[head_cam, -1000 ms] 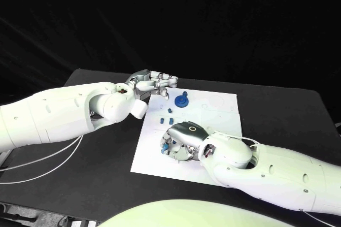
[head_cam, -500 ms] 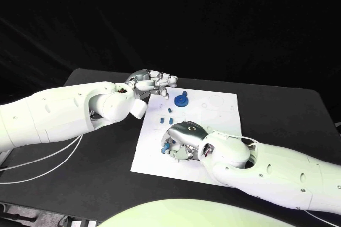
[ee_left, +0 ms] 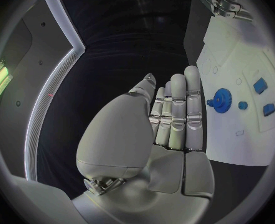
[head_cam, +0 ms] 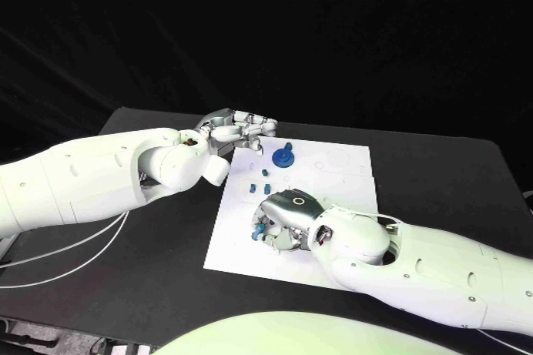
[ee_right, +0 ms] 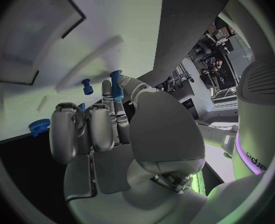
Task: Assemble the parts on the task board
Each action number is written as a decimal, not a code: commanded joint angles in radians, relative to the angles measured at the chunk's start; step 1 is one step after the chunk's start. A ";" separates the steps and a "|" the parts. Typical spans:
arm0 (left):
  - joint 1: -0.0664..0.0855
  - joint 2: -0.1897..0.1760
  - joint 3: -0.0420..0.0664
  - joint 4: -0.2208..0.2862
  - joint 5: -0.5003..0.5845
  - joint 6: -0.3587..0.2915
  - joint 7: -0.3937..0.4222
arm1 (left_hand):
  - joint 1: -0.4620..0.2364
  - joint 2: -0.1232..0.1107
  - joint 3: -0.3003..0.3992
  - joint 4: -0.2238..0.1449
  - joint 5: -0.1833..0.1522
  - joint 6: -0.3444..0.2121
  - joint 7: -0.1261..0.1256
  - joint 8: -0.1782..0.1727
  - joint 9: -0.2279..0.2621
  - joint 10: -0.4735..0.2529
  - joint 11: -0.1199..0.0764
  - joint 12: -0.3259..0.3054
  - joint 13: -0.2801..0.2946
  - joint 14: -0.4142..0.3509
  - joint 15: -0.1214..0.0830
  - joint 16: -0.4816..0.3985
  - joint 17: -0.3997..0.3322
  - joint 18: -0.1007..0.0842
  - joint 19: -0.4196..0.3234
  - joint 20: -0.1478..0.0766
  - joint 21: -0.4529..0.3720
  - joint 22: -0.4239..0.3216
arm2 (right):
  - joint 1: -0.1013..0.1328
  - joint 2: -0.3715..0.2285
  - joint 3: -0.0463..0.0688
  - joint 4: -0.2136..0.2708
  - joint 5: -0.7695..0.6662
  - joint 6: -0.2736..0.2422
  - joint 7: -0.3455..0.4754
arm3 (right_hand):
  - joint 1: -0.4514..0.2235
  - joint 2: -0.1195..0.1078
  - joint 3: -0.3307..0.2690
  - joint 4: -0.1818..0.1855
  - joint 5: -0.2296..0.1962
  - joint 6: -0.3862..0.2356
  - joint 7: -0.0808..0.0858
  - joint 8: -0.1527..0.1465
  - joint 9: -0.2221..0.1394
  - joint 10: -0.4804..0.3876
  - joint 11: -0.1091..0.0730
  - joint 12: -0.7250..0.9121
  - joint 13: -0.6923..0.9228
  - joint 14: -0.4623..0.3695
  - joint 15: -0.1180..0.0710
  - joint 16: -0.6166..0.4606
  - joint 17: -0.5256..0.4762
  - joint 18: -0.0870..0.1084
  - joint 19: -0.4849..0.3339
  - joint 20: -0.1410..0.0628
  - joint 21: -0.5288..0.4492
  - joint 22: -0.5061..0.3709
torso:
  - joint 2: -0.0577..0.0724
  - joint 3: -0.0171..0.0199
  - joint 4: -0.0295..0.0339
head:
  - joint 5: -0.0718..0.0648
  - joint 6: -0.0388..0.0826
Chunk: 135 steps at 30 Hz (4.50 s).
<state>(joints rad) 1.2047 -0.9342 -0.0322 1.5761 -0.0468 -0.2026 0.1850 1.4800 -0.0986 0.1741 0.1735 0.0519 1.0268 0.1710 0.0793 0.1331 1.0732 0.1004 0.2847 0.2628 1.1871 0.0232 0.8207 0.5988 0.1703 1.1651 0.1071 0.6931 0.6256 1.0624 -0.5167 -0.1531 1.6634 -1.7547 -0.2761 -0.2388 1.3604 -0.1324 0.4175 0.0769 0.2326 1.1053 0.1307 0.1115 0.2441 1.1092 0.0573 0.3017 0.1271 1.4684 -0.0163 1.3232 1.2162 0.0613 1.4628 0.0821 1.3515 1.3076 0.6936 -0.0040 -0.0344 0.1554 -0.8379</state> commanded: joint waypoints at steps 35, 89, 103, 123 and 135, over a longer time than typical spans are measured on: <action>0.001 -0.001 0.001 0.002 -0.002 0.018 0.001 | 0.000 0.008 -0.004 -0.003 -0.003 -0.008 0.001 0.003 0.000 -0.005 0.000 0.004 0.002 -0.006 0.000 0.006 -0.001 0.013 0.003 0.000 -0.005 -0.001 | 0.000 -0.039 -0.001 0.041 -0.010 -0.047 -0.010 | -0.031 -0.055 -0.095 0.009 -0.007 -0.339 -0.019 -0.049 -0.087 -0.032 0.003 0.027 0.012 0.027 -0.002 -0.007 -0.024 0.000 -0.009 0.004 -0.039 0.092 | -0.001 0.0001 -0.0001 | -0.005 0.001; -0.001 0.001 -0.004 -0.020 -0.002 0.025 -0.004 | 0.002 0.009 -0.008 -0.005 -0.003 -0.011 0.002 0.006 0.000 -0.011 0.001 0.011 0.003 -0.009 0.001 0.008 -0.003 0.013 0.004 0.001 -0.008 -0.002 | 0.006 -0.592 -0.016 0.322 0.246 -0.129 -0.284 | -0.073 0.034 -0.493 0.211 0.158 -0.072 -0.042 0.166 0.054 0.227 -0.046 1.011 1.042 0.071 -0.041 0.151 0.195 -0.042 0.076 -0.033 0.136 0.218 | -0.031 -0.0114 -0.0262 | -0.180 0.006; -0.001 -0.002 -0.004 -0.018 -0.002 0.028 -0.004 | 0.002 0.009 -0.008 -0.005 -0.003 -0.011 0.002 0.006 0.000 -0.011 0.001 0.011 0.003 -0.009 0.001 0.008 -0.003 0.013 0.004 0.001 -0.008 -0.002 | -0.005 -0.524 -0.016 0.285 0.229 -0.141 -0.314 | -0.096 0.047 -0.520 0.215 0.183 -0.069 -0.042 0.162 0.062 0.225 -0.046 1.006 1.047 0.070 -0.041 0.150 0.195 -0.041 0.076 -0.032 0.135 0.219 | -0.032 -0.0116 -0.0268 | -0.174 0.003; -0.001 -0.011 -0.004 -0.014 -0.002 0.029 -0.004 | 0.002 0.009 -0.008 -0.005 -0.003 -0.011 0.002 0.006 0.000 -0.011 0.001 0.011 0.003 -0.009 0.001 0.008 -0.003 0.013 0.004 0.001 -0.008 -0.002 | -0.045 -0.473 -0.016 0.247 0.232 -0.089 -0.323 | -0.124 0.054 -0.544 0.215 0.176 -0.066 -0.043 0.159 0.069 0.223 -0.046 1.001 1.050 0.069 -0.041 0.149 0.194 -0.040 0.073 -0.032 0.128 0.216 | -0.031 -0.0118 -0.0263 | -0.156 -0.005; -0.001 -0.017 -0.004 -0.011 -0.002 0.030 -0.005 | 0.003 0.010 -0.009 -0.005 -0.003 -0.011 0.002 0.007 0.001 -0.012 0.001 0.014 0.004 -0.010 0.001 0.008 -0.004 0.013 0.004 0.001 -0.009 -0.003 | -0.048 -0.451 -0.016 0.225 0.229 -0.103 -0.328 | -0.124 0.055 -0.545 0.215 0.176 -0.066 -0.043 0.159 0.069 0.223 -0.046 1.001 1.052 0.070 -0.041 0.150 0.196 -0.040 0.073 -0.032 0.129 0.216 | -0.032 -0.0122 -0.0272 | -0.152 -0.005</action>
<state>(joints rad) 1.2030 -0.9520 -0.0366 1.5622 -0.0469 -0.1895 0.1753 1.4800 -0.0986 0.1714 0.1707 0.0519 1.0233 0.1745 0.0832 0.1331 1.0661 0.1000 0.2964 0.2662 1.1833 0.0270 0.8248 0.5968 0.1702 1.1651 0.1071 0.6891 0.6236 1.0185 -0.9696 -0.1663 1.8916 -1.5140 -0.3927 -0.5544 1.2463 -0.0780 -0.1214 0.2914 0.4125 1.0381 0.0910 0.2777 0.3151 1.3339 0.0099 1.3047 1.1780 1.4648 -0.0592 1.4702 1.3074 0.0372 1.4646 0.0446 1.4850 1.3079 0.6621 -0.0162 -0.0609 0.0017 -0.8434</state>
